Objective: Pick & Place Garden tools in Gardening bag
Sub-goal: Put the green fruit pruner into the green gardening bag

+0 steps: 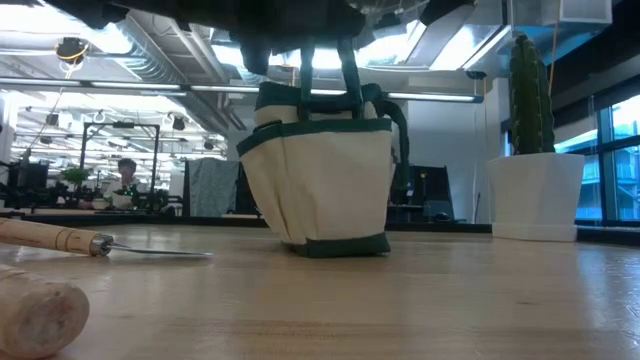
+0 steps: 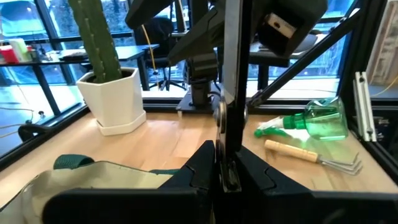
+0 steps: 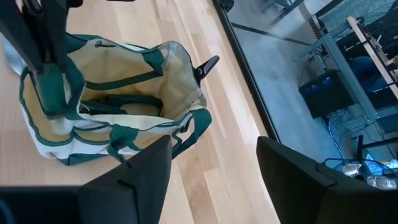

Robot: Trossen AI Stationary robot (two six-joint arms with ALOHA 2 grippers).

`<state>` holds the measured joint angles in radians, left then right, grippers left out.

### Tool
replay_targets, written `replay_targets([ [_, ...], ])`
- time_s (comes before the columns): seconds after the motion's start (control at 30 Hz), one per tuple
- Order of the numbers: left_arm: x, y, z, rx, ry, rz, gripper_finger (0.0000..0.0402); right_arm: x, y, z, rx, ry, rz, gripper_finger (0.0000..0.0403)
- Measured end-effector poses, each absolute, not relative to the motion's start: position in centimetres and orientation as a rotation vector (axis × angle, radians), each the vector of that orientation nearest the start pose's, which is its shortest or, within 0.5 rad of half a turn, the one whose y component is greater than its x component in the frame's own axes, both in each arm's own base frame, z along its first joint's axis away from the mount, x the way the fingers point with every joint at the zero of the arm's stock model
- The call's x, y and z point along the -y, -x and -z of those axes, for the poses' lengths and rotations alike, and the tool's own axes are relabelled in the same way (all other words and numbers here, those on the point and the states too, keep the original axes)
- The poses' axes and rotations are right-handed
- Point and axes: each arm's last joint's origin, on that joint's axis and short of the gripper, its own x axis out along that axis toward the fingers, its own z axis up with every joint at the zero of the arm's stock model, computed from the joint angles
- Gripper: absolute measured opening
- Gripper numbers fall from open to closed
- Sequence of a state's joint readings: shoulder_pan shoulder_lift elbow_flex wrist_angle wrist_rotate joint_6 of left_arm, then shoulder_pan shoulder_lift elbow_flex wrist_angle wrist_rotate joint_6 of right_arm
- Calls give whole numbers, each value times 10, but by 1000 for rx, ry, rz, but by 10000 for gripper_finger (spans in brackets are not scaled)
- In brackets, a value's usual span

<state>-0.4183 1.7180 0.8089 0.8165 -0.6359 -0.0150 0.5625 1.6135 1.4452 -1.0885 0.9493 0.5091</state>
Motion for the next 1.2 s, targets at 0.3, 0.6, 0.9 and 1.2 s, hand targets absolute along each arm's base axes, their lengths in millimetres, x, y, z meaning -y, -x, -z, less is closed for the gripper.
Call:
replay_targets([
  [0.3, 125, -325, -198, -90, -24, -190, 24, -145, -274, -305, -779, 392, 539, 236],
  [0.6, 124, -330, -187, -111, 15, -156, 24, -146, -275, -305, -774, 389, 537, 236],
  [0.9, 119, -341, -168, -63, 63, -159, 24, -148, -278, -304, -790, 352, 499, 236],
  [1.2, 123, -338, -170, -62, 57, -184, 24, -159, -306, -277, -935, 342, 233, 236],
])
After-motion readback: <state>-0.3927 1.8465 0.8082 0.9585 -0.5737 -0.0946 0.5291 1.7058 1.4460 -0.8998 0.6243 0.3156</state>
